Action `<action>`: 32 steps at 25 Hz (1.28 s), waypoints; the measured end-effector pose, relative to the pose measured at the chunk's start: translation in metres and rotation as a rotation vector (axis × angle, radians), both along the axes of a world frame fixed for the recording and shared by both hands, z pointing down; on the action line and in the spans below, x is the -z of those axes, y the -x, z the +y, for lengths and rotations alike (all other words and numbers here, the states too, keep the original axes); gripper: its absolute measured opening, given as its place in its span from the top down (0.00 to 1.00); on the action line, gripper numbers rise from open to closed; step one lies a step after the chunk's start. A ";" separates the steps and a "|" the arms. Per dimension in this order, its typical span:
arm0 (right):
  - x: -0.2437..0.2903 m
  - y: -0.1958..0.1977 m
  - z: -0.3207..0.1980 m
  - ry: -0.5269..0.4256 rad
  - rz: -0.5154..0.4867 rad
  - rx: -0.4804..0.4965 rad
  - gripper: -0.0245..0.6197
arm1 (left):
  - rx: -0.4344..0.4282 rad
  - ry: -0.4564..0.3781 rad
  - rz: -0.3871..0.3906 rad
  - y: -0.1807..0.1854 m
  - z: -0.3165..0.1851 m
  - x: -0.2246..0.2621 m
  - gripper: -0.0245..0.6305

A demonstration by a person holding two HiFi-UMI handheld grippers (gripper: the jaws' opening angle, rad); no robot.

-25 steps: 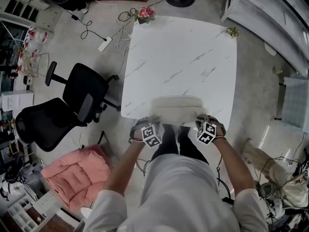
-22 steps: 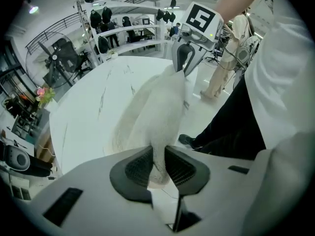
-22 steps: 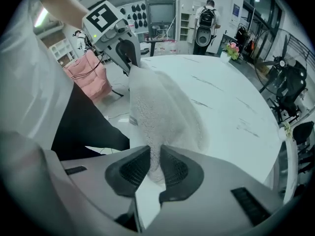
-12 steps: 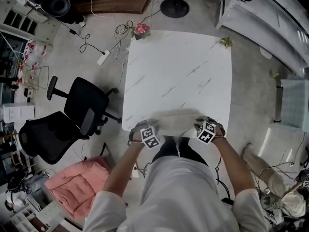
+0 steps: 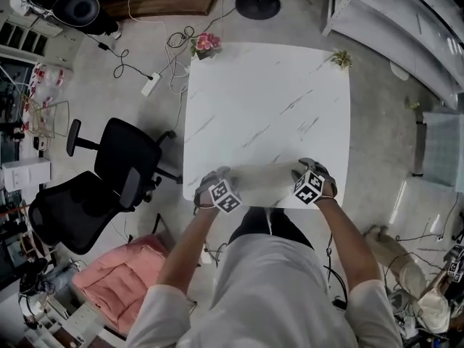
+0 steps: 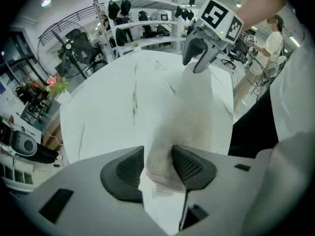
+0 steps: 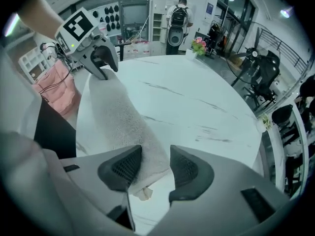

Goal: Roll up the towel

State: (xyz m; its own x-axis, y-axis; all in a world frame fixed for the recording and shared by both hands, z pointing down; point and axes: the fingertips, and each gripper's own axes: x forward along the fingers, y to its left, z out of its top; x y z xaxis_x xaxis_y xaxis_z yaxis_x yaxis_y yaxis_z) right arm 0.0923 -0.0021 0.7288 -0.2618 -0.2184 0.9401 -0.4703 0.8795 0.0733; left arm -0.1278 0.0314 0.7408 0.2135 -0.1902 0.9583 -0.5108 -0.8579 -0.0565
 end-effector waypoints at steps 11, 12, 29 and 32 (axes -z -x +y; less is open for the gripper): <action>-0.015 0.002 -0.004 -0.024 0.062 -0.072 0.65 | 0.061 -0.005 0.044 0.007 -0.008 -0.006 0.61; -0.011 0.002 -0.004 -0.027 0.063 -0.072 0.65 | 0.066 -0.017 0.051 0.007 -0.008 -0.001 0.62; 0.088 0.012 0.011 -0.222 -0.020 -0.142 0.70 | 0.207 -0.139 0.292 0.009 -0.008 0.097 0.70; 0.120 0.015 0.017 -0.282 -0.063 -0.166 0.72 | 0.223 -0.183 0.344 0.005 -0.007 0.121 0.71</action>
